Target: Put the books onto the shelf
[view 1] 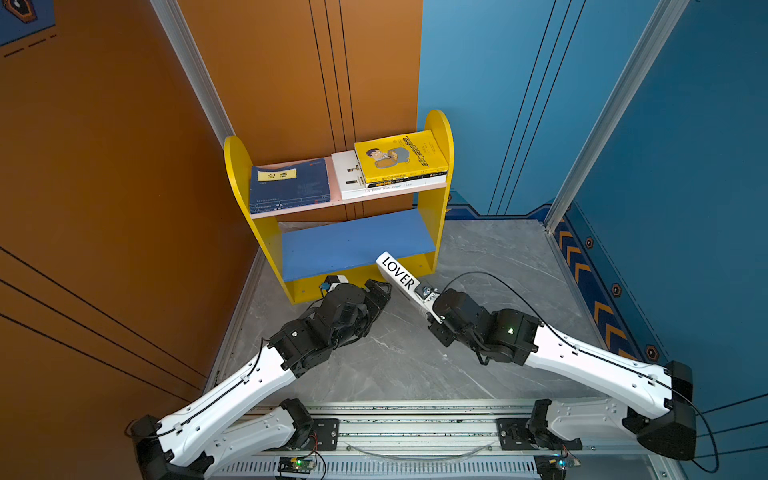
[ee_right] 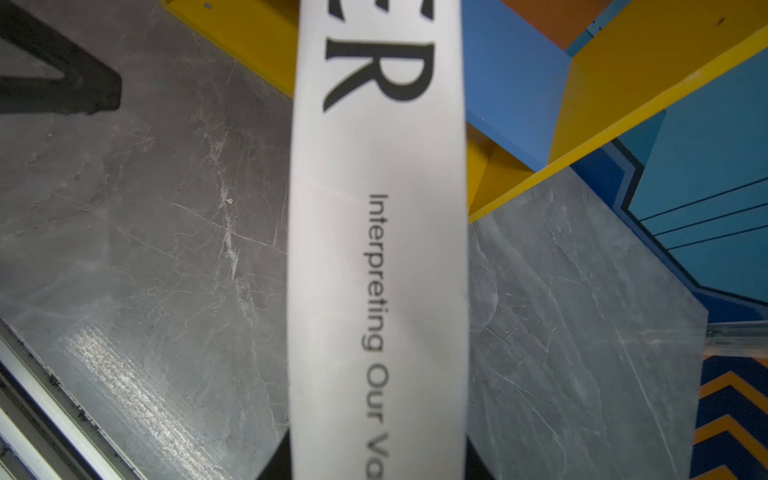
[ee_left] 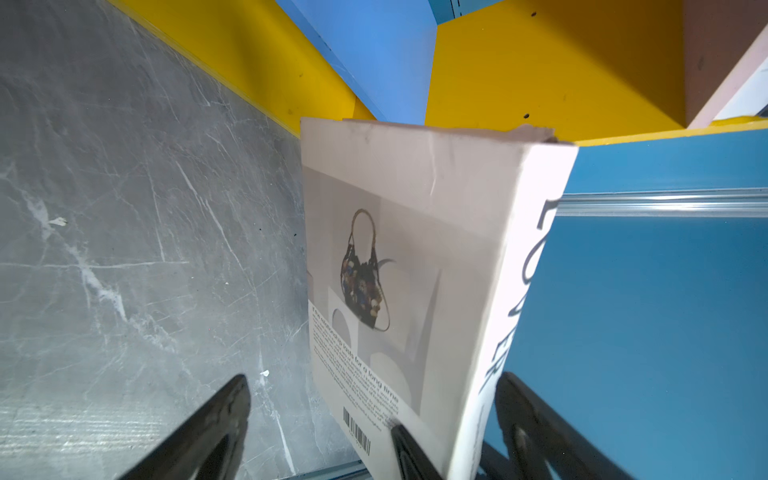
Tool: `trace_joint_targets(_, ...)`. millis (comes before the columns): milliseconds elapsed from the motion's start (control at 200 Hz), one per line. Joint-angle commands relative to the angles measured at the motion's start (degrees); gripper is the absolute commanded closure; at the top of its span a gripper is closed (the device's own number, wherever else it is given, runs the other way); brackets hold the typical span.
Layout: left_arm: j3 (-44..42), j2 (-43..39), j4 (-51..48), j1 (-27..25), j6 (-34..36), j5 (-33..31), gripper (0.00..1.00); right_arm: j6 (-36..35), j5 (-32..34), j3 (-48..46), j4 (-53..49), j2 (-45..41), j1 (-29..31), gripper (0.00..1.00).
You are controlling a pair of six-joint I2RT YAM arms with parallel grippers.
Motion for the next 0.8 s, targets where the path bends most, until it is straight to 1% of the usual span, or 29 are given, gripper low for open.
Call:
trace_joint_targets(0,2.11,0.96,-5.96,1.85,-1.69,2.55,0.07,-5.21,7.29,-0.77,3.06,0.2,3.44,0.72)
trace_joint_targets(95,2.84,1.48,-6.05,2.49,-2.98,3.31,0.07,-6.85,9.66,-1.26,3.53,0.91,6.1,0.72)
trace_joint_targets(310,3.97,1.86,-8.03,2.27,-3.85,2.14,0.08,-10.1,14.79,-1.94,3.31,3.76,9.89,0.71)
trace_joint_targets(541,1.46,1.44,-8.64,1.88,-6.71,2.36,0.13,-12.78,18.6,-3.19,6.96,3.86,13.4,0.71)
trace_joint_targets(556,1.36,1.43,-8.6,1.82,-6.86,2.16,0.17,-13.07,18.9,-3.24,7.29,3.82,13.66,0.71)
trace_joint_targets(646,0.48,0.81,-8.64,1.57,-7.72,1.32,0.23,-14.59,20.49,-3.95,9.58,4.12,14.83,0.7)
trace_joint_targets(696,0.26,0.64,-8.83,1.72,-7.85,1.33,0.28,-15.34,20.92,-4.34,10.63,4.4,15.63,0.7)
trace_joint_targets(796,-0.37,0.29,-10.29,1.76,-8.41,1.74,0.32,-16.69,21.9,-5.02,12.27,5.19,17.28,0.69)
